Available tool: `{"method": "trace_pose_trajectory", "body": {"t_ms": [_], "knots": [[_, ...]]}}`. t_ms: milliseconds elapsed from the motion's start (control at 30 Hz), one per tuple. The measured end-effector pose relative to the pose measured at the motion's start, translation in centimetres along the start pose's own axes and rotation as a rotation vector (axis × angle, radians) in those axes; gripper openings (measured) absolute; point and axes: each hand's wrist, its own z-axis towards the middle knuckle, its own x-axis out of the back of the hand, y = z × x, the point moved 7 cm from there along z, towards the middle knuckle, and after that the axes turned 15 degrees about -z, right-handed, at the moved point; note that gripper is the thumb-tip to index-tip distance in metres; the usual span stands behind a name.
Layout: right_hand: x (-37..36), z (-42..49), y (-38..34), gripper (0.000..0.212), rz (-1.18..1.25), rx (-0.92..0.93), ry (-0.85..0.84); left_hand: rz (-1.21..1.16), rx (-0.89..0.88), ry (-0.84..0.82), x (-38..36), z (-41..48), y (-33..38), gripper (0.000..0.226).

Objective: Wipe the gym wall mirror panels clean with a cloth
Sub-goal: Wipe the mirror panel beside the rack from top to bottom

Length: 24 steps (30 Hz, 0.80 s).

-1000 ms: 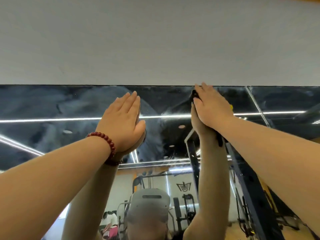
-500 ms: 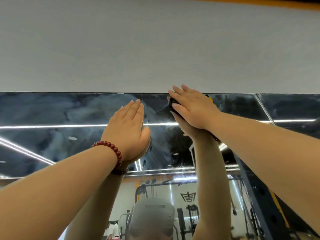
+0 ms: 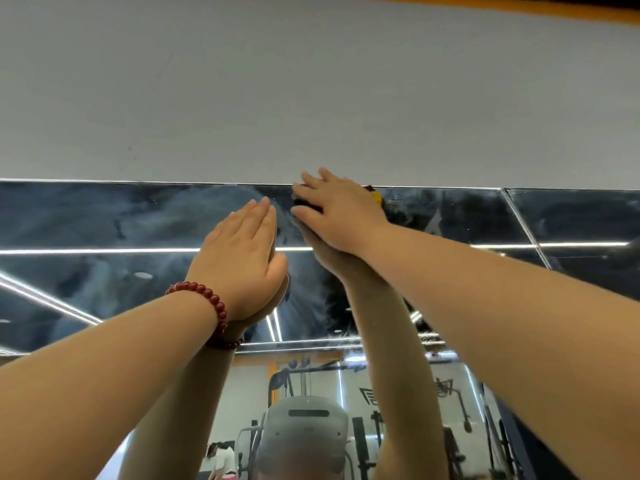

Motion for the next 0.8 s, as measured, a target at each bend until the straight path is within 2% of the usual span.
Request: {"method": "trace_pose_trajectory", "body": {"t_ms": [67, 167, 333, 400, 467, 567, 667, 733, 800], "knots": [[-0.1, 0.6, -2.0, 0.050, -0.032, 0.108, 0.011, 0.007, -0.001, -0.007, 0.1, -0.1, 0.1, 0.081], [-0.1, -0.2, -0.1, 0.049, -0.011, 0.222, -0.016, 0.010, -0.002, -0.013, 0.2, -0.1, -0.1, 0.081], [-0.6, -4.1, 9.6, 0.048, 0.013, -0.063, -0.032, 0.077, -0.139, -0.087, -0.3, -0.1, 1.1, 0.089], [-0.4, -3.9, 8.3, 0.048, 0.008, -0.044, -0.025, 0.090, -0.159, -0.140, -0.3, 0.1, 1.6, 0.095], [-0.2, -2.8, 4.4, 0.048, 0.013, 0.079, -0.031, 0.082, -0.154, -0.113, 0.4, 0.6, 2.5, 0.095], [-0.1, -2.2, 2.4, 0.048, 0.030, 0.210, -0.035, 0.035, -0.111, -0.030, 1.0, 1.7, 5.0, 0.077], [-0.3, -4.1, 9.1, 0.048, 0.044, 0.050, -0.058, 0.016, -0.091, -0.049, 0.5, 2.9, 7.2, 0.062], [-0.8, -6.6, 14.1, 0.049, 0.056, -0.101, -0.073, 0.008, -0.103, -0.062, -0.4, 3.4, 7.8, 0.062], [-1.1, -8.0, 16.2, 0.049, 0.061, -0.192, -0.072, 0.009, -0.106, -0.076, -1.2, 3.7, 8.3, 0.062]]}}
